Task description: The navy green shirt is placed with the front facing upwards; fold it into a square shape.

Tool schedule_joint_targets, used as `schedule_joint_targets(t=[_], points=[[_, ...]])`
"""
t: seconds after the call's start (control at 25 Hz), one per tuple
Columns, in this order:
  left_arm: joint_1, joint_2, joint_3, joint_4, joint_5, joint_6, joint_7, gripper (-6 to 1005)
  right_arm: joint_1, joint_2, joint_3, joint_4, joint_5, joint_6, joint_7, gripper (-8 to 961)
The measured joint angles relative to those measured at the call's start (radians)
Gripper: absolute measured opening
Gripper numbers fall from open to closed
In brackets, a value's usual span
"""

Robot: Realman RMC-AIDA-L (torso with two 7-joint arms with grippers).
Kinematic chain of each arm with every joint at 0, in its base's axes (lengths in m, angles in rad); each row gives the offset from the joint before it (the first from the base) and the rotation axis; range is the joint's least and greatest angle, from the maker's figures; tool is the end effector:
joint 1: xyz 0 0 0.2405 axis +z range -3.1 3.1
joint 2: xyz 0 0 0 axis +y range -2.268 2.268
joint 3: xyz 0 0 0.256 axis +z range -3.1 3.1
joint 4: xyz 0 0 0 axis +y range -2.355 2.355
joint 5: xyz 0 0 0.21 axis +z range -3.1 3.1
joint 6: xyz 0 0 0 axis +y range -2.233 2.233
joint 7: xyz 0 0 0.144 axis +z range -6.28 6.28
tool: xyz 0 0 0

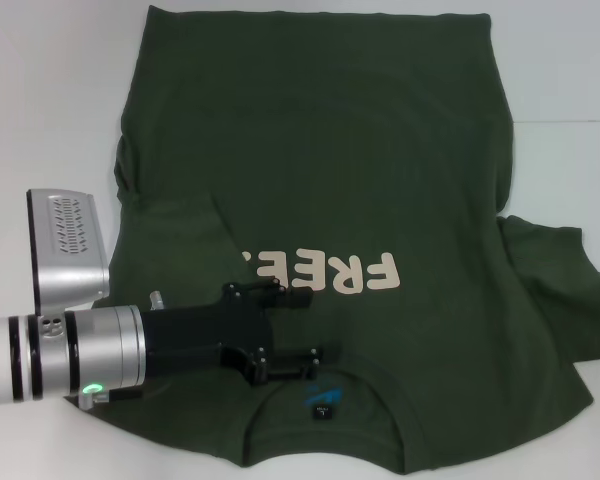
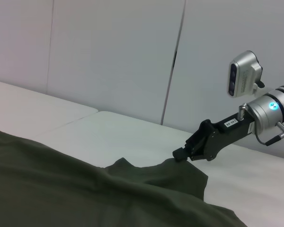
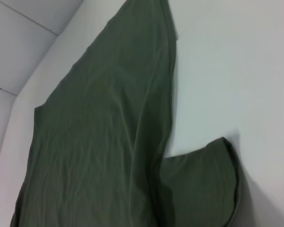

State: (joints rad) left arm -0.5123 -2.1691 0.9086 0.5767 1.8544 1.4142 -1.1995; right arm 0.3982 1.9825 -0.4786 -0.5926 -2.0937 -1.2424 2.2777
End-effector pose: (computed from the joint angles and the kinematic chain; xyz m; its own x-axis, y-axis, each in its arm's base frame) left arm -0.2384 0.3149 -0.0672 0.8243 0.2484 0.5088 0.3590 -0.9242 -0.1303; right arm 0.3803 0.3170 0.0585 -0.1141 -0.7268 -0.6773 -0.9935 0.0806 0.0808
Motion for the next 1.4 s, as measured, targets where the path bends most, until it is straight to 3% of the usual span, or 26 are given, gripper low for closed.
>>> schedule_joint_targets(t=[0.48,0.96,1.4], points=[[-0.005,0.000,-0.002,-0.015,0.000,-0.006,0.000,782,0.012,0.008,0.122,0.012,0.001,0.007,-0.084,20],[-0.007,-0.001,-0.004,-0.026,-0.010,-0.010,-0.003,780,0.060,-0.039,0.147,0.004,0.002,0.072,-0.137,62],[-0.003,-0.002,-0.012,-0.035,-0.019,-0.011,-0.012,781,0.140,-0.047,0.131,-0.001,0.000,0.082,-0.188,100]])
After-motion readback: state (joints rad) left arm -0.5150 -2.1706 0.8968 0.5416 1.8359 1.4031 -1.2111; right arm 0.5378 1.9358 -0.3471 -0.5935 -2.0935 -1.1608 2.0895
